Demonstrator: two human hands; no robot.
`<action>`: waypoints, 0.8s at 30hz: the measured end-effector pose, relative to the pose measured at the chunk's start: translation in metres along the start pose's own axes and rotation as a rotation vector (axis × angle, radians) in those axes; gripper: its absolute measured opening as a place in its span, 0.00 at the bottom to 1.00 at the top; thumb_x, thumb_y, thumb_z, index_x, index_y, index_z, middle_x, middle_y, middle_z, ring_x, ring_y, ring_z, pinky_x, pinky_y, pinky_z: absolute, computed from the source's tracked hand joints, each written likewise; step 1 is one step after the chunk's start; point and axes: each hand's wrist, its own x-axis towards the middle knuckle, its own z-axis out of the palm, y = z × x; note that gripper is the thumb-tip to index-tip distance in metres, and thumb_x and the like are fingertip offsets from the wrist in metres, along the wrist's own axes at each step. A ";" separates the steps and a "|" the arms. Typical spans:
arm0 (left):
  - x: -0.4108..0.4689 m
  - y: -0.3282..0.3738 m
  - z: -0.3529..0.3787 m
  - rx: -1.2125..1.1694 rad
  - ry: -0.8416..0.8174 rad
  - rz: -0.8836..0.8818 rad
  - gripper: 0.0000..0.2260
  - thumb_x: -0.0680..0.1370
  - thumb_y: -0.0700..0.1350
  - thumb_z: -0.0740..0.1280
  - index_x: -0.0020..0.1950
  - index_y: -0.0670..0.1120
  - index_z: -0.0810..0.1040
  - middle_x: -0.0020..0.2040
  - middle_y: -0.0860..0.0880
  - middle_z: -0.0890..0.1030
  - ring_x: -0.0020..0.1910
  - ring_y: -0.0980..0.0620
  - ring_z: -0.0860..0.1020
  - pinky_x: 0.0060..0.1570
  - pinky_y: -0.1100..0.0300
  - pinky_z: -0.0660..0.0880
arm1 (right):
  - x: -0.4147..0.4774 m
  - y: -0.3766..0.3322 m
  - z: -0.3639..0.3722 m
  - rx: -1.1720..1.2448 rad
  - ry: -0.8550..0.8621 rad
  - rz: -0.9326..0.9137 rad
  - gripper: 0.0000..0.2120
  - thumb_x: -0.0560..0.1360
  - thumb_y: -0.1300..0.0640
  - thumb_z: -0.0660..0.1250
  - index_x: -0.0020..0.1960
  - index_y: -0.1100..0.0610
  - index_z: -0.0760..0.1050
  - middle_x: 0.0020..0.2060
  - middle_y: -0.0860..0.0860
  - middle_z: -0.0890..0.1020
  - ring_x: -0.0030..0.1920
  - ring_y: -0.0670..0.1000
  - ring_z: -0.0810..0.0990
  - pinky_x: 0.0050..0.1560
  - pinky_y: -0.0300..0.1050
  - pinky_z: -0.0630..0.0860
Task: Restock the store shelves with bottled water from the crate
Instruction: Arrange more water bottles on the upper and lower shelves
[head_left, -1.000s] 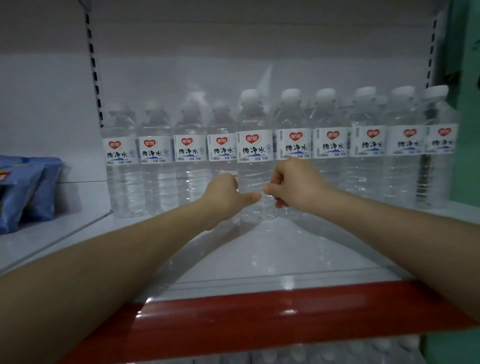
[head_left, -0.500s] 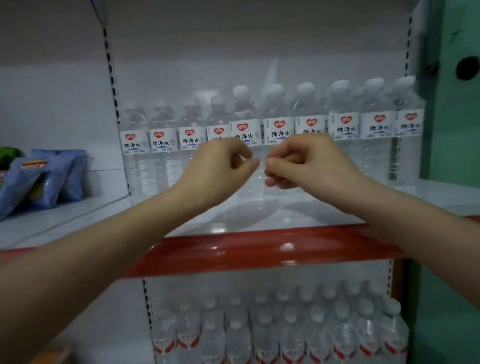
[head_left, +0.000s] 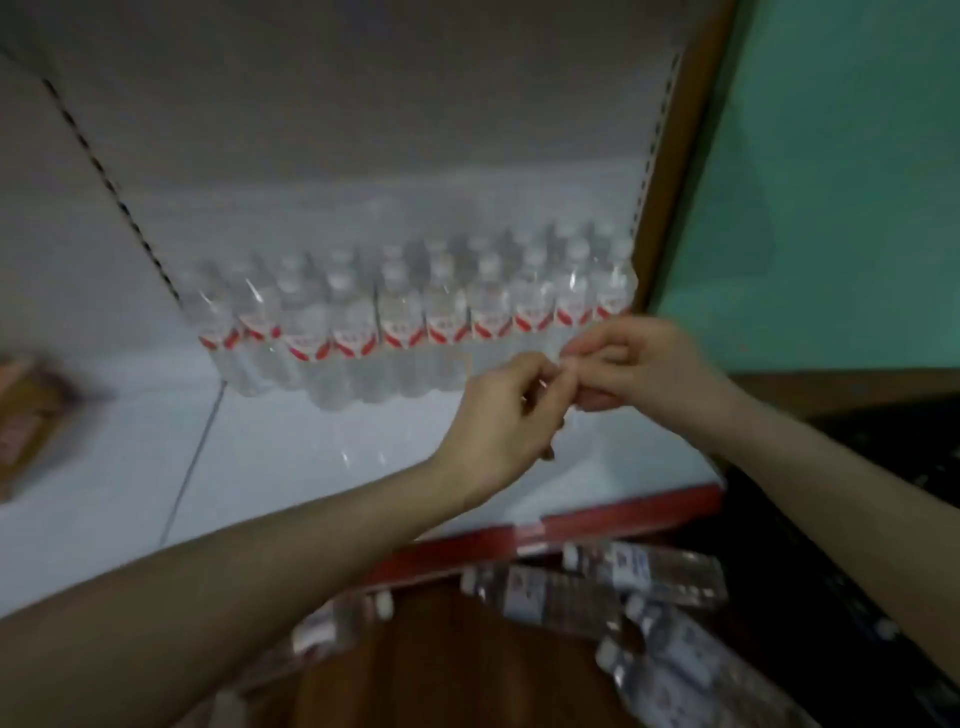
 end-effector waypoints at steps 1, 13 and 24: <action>-0.010 -0.016 0.020 0.002 -0.048 -0.067 0.11 0.80 0.48 0.60 0.43 0.42 0.75 0.32 0.49 0.78 0.26 0.53 0.77 0.27 0.66 0.71 | -0.009 0.029 0.002 -0.020 0.007 0.064 0.05 0.73 0.66 0.68 0.40 0.58 0.77 0.25 0.47 0.82 0.29 0.42 0.81 0.34 0.34 0.79; -0.137 -0.156 0.224 -0.354 -0.456 -0.960 0.10 0.80 0.52 0.60 0.49 0.46 0.74 0.47 0.48 0.80 0.41 0.51 0.78 0.40 0.59 0.75 | -0.144 0.270 0.017 -0.492 -0.167 0.601 0.10 0.74 0.58 0.68 0.54 0.61 0.75 0.49 0.51 0.78 0.46 0.45 0.74 0.45 0.37 0.71; -0.175 -0.180 0.254 -0.804 -0.418 -1.352 0.10 0.77 0.43 0.67 0.57 0.44 0.75 0.50 0.48 0.78 0.47 0.52 0.77 0.47 0.57 0.76 | -0.174 0.311 0.032 -0.675 -0.433 0.804 0.24 0.69 0.55 0.74 0.62 0.59 0.72 0.58 0.53 0.76 0.57 0.51 0.76 0.57 0.44 0.74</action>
